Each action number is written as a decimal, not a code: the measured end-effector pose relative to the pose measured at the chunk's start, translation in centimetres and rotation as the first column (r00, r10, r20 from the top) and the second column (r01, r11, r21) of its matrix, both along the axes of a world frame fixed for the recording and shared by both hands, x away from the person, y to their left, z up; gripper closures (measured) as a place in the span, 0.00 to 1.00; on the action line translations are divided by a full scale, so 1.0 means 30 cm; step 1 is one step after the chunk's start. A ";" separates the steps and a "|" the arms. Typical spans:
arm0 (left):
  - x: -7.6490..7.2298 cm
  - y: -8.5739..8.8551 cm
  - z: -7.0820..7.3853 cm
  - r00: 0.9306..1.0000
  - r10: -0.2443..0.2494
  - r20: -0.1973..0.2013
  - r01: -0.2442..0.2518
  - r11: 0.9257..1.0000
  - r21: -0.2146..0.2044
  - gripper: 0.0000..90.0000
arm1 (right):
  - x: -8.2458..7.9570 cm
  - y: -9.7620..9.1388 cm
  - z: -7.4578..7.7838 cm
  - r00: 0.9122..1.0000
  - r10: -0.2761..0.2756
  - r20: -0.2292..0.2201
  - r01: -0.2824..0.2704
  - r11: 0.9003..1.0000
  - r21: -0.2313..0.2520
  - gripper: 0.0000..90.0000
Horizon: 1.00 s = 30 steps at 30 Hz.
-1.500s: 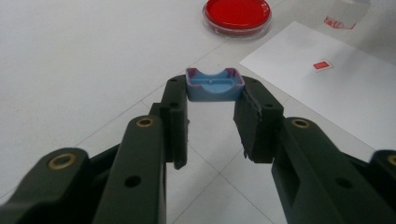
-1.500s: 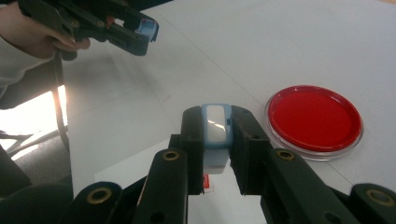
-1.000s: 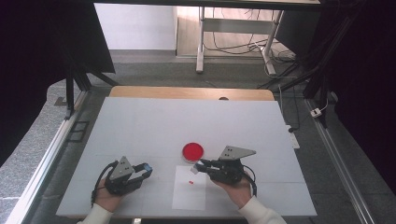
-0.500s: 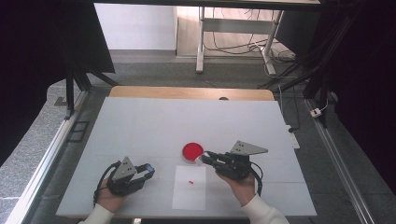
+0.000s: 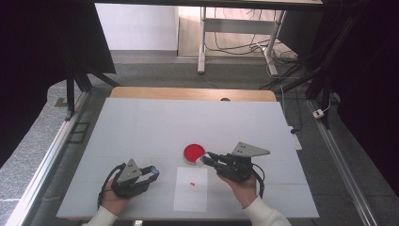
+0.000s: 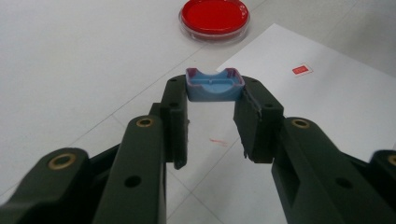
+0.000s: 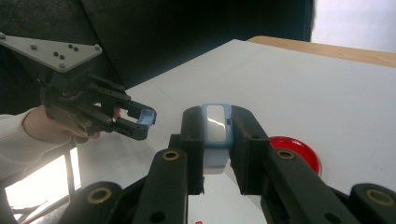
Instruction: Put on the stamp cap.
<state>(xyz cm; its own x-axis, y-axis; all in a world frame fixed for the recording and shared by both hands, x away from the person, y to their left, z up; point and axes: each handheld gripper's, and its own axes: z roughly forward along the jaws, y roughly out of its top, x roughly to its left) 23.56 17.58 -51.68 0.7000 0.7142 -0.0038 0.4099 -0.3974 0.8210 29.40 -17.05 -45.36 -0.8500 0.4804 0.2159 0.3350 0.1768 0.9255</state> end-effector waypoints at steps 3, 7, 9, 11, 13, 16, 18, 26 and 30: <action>0.003 -0.014 0.000 1.000 -0.010 0.001 0.010 1.000 0.002 0.72 | -0.002 0.002 0.002 1.000 0.001 0.005 -0.001 1.000 -0.003 0.84; 0.001 -0.027 0.002 1.000 -0.019 0.004 0.019 1.000 0.004 0.72 | -0.002 0.004 -0.001 1.000 0.000 0.005 0.000 1.000 -0.008 0.84; 0.001 -0.032 0.002 1.000 -0.018 0.004 0.018 1.000 0.003 0.72 | -0.002 0.005 -0.001 1.000 0.000 0.006 0.000 1.000 -0.009 0.84; 0.004 -0.036 0.002 1.000 -0.021 0.005 0.021 1.000 0.004 0.72 | -0.002 0.007 -0.003 1.000 0.002 0.005 -0.002 1.000 -0.010 0.84; 0.007 -0.042 0.002 1.000 -0.022 0.004 0.022 1.000 0.003 0.72 | -0.002 0.009 -0.005 1.000 0.003 0.006 -0.003 1.000 -0.014 0.84; 0.010 -0.056 0.003 0.999 -0.032 0.005 0.032 0.999 0.004 0.72 | -0.003 0.013 -0.007 1.000 0.005 0.004 -0.005 1.000 -0.019 0.84; 0.010 -0.067 0.005 0.999 -0.038 0.011 0.038 0.999 0.002 0.72 | -0.004 0.016 -0.008 1.000 0.004 0.005 -0.004 1.000 -0.021 0.84; 0.014 -0.105 0.017 0.998 -0.052 0.029 0.052 0.999 -0.003 0.72 | -0.007 0.023 -0.012 1.000 0.004 0.009 -0.003 1.000 -0.026 0.84; 0.015 -0.119 0.024 0.998 -0.059 0.033 0.059 0.998 -0.008 0.72 | -0.009 0.025 -0.012 1.000 0.003 0.007 -0.002 1.000 -0.027 0.84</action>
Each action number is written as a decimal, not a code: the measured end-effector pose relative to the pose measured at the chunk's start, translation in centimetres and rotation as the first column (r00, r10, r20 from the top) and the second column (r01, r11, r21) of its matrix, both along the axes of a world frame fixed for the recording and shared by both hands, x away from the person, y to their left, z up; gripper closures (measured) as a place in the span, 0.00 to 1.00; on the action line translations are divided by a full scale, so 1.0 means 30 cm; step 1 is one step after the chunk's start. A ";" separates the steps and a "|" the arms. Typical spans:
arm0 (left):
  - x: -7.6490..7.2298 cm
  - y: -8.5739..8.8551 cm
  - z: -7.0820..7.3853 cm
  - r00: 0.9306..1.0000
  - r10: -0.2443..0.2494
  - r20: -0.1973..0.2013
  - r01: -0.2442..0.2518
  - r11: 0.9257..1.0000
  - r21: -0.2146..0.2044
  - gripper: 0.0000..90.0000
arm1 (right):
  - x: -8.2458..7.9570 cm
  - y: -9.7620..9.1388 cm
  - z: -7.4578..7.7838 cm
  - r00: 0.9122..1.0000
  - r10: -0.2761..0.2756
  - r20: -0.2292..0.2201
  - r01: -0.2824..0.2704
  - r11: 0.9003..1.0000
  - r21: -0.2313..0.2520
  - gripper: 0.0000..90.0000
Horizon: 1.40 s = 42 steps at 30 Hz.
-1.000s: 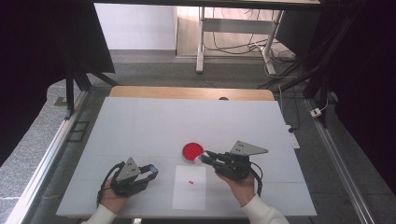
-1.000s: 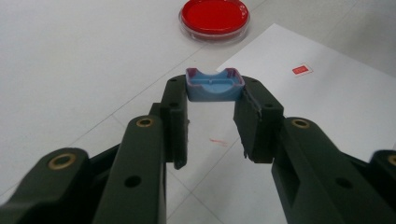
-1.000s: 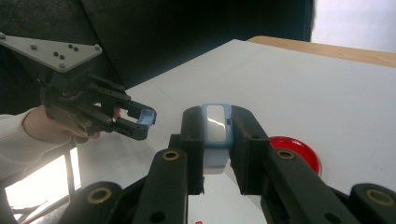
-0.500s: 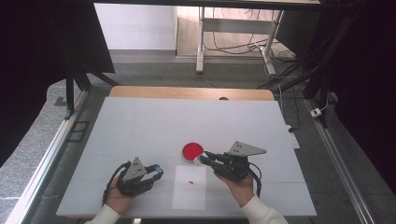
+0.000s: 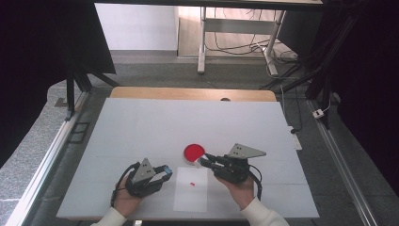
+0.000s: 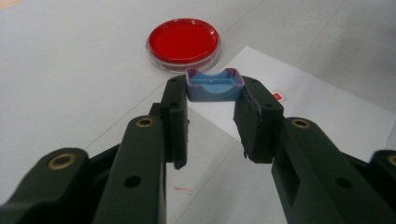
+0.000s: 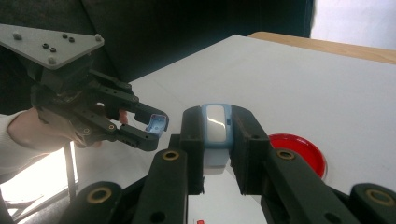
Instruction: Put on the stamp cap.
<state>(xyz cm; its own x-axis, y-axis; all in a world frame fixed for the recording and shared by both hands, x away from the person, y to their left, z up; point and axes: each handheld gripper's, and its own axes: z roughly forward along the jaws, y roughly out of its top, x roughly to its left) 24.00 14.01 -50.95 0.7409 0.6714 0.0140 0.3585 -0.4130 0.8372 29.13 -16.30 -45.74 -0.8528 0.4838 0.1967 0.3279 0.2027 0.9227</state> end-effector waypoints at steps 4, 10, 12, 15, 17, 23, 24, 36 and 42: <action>-0.003 -0.014 0.012 1.000 -0.009 0.007 0.009 1.000 0.005 0.72 | -0.002 0.003 0.000 1.000 0.002 0.002 -0.002 1.000 0.001 0.84; 0.007 -0.039 0.039 1.000 -0.023 0.019 0.023 0.999 0.025 0.72 | -0.006 0.001 0.004 1.000 -0.001 0.004 0.001 1.000 0.006 0.84; 0.012 -0.053 0.047 0.999 -0.033 0.023 0.033 0.999 0.027 0.72 | -0.006 -0.001 0.006 1.000 -0.001 0.007 0.001 1.000 0.009 0.84; 0.023 -0.074 0.052 0.999 -0.044 0.023 0.043 0.999 0.032 0.72 | -0.007 -0.004 0.009 1.000 -0.004 0.008 0.004 1.000 0.015 0.84; 0.030 -0.087 0.051 0.999 -0.049 0.020 0.049 0.998 0.028 0.72 | -0.007 -0.007 0.010 1.000 -0.007 0.010 0.006 1.000 0.016 0.84; 0.045 -0.122 0.041 0.998 -0.065 0.013 0.065 0.998 0.029 0.72 | -0.005 -0.010 0.011 1.000 -0.009 0.010 0.009 1.000 0.019 0.84; 0.046 -0.125 0.040 0.998 -0.064 0.013 0.064 0.998 0.027 0.72 | -0.005 -0.010 0.011 1.000 -0.009 0.011 0.009 1.000 0.019 0.84; 0.049 -0.149 0.020 0.996 -0.088 0.007 0.088 0.996 0.021 0.72 | -0.009 0.003 0.003 1.000 -0.012 0.011 0.012 1.000 0.014 0.84; 0.053 -0.166 0.015 0.996 -0.093 0.010 0.093 0.995 0.020 0.72 | -0.005 0.010 -0.002 1.000 -0.009 0.001 0.009 1.000 0.014 0.84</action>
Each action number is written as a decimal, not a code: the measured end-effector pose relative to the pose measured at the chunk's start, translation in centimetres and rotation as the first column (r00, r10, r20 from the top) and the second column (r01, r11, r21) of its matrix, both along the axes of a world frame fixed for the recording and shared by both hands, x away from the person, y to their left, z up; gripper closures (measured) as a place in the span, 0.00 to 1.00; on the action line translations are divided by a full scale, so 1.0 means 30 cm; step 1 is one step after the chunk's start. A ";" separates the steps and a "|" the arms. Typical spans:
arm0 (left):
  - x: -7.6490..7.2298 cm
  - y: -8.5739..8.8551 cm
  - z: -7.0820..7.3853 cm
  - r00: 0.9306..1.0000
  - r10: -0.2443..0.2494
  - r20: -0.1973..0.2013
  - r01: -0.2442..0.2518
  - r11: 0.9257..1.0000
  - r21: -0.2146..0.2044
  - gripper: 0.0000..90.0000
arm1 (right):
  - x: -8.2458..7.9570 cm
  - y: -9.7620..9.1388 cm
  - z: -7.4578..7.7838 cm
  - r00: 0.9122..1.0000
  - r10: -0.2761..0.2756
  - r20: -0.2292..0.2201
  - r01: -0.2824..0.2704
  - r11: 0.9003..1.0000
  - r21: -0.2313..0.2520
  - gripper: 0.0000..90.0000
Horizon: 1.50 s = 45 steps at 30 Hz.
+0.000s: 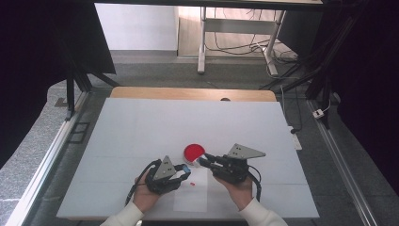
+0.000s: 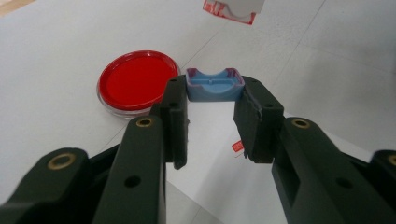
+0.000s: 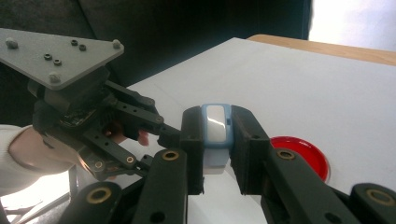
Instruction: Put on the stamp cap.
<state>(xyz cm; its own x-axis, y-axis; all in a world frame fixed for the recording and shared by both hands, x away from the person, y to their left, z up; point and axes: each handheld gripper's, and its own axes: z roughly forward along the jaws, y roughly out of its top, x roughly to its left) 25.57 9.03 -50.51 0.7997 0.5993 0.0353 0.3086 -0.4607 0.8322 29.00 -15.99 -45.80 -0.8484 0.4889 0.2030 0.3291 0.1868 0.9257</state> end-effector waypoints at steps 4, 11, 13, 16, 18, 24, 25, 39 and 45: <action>-0.002 -0.014 -0.005 1.000 -0.010 0.001 0.010 1.000 0.012 0.72 | -0.002 0.004 -0.003 1.000 0.006 -0.010 -0.006 1.000 -0.001 0.84; -0.007 -0.028 -0.009 1.000 -0.014 0.003 0.014 1.000 0.012 0.72 | -0.002 0.007 -0.005 1.000 0.006 -0.023 -0.006 1.000 0.002 0.84; -0.008 -0.033 -0.009 1.000 -0.015 0.006 0.015 1.000 0.011 0.72 | -0.002 0.010 -0.007 1.000 0.008 -0.027 -0.008 1.000 0.001 0.84; -0.008 -0.040 -0.010 1.000 -0.016 0.010 0.016 1.000 0.012 0.72 | -0.005 0.017 -0.012 0.999 0.005 -0.038 -0.005 1.000 -0.001 0.84; -0.008 -0.042 -0.011 1.000 -0.017 0.012 0.017 1.000 0.012 0.72 | -0.007 0.023 -0.015 0.999 -0.005 -0.052 0.004 1.000 -0.004 0.84; -0.008 -0.045 -0.012 1.000 -0.010 0.019 0.010 1.000 0.018 0.72 | -0.016 0.034 -0.017 0.997 -0.015 -0.071 0.014 1.000 -0.007 0.84; -0.008 -0.045 -0.012 1.000 -0.008 0.021 0.007 1.000 0.018 0.72 | -0.017 0.035 -0.018 0.997 -0.016 -0.070 0.015 1.000 -0.009 0.84; -0.011 -0.052 -0.013 0.999 0.007 0.042 -0.009 1.000 0.030 0.72 | -0.026 0.043 -0.027 0.994 -0.053 -0.094 0.051 0.998 -0.024 0.84; -0.014 -0.055 -0.014 0.999 0.010 0.053 -0.012 0.999 0.039 0.72 | -0.027 0.045 -0.029 0.994 -0.056 -0.099 0.053 0.998 -0.025 0.84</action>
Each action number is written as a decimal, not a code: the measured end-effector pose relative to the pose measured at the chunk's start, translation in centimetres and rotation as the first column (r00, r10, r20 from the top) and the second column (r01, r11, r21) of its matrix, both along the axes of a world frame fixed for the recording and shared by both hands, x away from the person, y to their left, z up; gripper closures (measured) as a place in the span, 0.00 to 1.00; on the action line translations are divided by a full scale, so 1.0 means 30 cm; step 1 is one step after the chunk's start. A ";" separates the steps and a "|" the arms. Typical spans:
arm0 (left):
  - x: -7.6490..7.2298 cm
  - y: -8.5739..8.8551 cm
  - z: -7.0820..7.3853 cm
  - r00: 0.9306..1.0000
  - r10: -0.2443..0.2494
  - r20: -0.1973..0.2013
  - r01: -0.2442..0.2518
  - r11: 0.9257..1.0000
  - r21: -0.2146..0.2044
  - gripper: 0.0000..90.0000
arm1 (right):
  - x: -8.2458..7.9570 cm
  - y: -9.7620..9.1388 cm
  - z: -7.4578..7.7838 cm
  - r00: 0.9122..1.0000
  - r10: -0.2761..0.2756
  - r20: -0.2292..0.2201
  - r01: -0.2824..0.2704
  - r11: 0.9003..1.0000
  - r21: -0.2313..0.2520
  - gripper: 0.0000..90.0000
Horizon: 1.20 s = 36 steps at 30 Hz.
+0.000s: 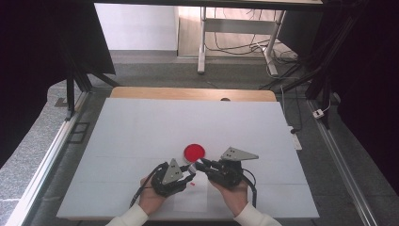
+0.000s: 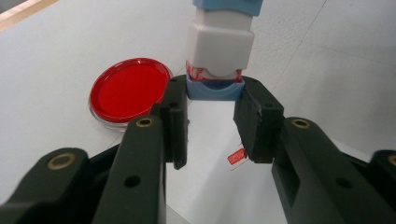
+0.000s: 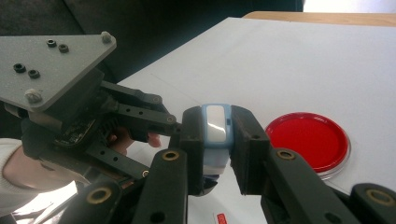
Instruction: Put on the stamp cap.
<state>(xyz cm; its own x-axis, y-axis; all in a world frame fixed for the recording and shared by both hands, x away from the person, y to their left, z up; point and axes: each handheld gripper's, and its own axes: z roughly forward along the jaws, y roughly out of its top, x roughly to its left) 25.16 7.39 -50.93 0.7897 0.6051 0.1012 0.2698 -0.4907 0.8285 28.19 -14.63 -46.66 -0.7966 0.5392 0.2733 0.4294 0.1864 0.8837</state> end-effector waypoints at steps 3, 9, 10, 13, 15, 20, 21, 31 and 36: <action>0.000 -0.002 -0.001 1.000 0.003 0.000 -0.003 1.000 0.003 0.72 | -0.001 0.001 -0.001 1.000 -0.001 -0.002 0.001 1.000 -0.003 0.84; -0.002 -0.004 -0.002 1.000 0.003 0.008 -0.003 1.000 0.011 0.72 | -0.005 0.005 -0.004 1.000 -0.010 -0.013 0.010 1.000 0.001 0.84; -0.003 -0.005 -0.003 1.000 0.005 0.011 -0.005 1.000 0.012 0.72 | -0.006 0.005 -0.004 1.000 -0.014 -0.014 0.014 1.000 0.000 0.84; -0.006 -0.006 -0.003 1.000 0.007 0.020 -0.007 1.000 0.015 0.72 | -0.009 0.004 -0.003 0.999 -0.029 -0.015 0.029 1.000 0.006 0.84; -0.007 -0.006 -0.004 1.000 0.009 0.023 -0.010 1.000 0.018 0.72 | -0.010 0.004 -0.003 0.999 -0.034 -0.013 0.035 0.999 0.006 0.84; -0.013 -0.007 -0.004 0.999 0.019 0.047 -0.020 1.000 0.023 0.72 | -0.015 0.005 -0.003 0.998 -0.056 -0.010 0.056 0.998 -0.006 0.84; -0.013 -0.007 -0.004 0.999 0.018 0.047 -0.019 1.000 0.023 0.72 | -0.015 0.005 -0.003 0.998 -0.059 -0.010 0.058 0.998 -0.005 0.84; -0.019 -0.013 -0.006 0.997 0.029 0.073 -0.032 0.999 0.035 0.73 | -0.010 -0.001 -0.009 0.996 -0.071 -0.061 0.074 0.997 0.035 0.84; -0.021 -0.019 -0.008 0.996 0.030 0.085 -0.034 0.998 0.055 0.73 | -0.007 0.002 -0.018 0.992 -0.077 -0.102 0.082 0.995 0.050 0.84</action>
<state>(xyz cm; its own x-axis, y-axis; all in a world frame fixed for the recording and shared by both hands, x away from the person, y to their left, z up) 24.53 6.82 -51.16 0.7571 0.6214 0.2015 0.2163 -0.5296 0.8202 27.99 -14.59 -47.21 -0.7190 0.5819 0.3800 0.5279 0.1016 0.8432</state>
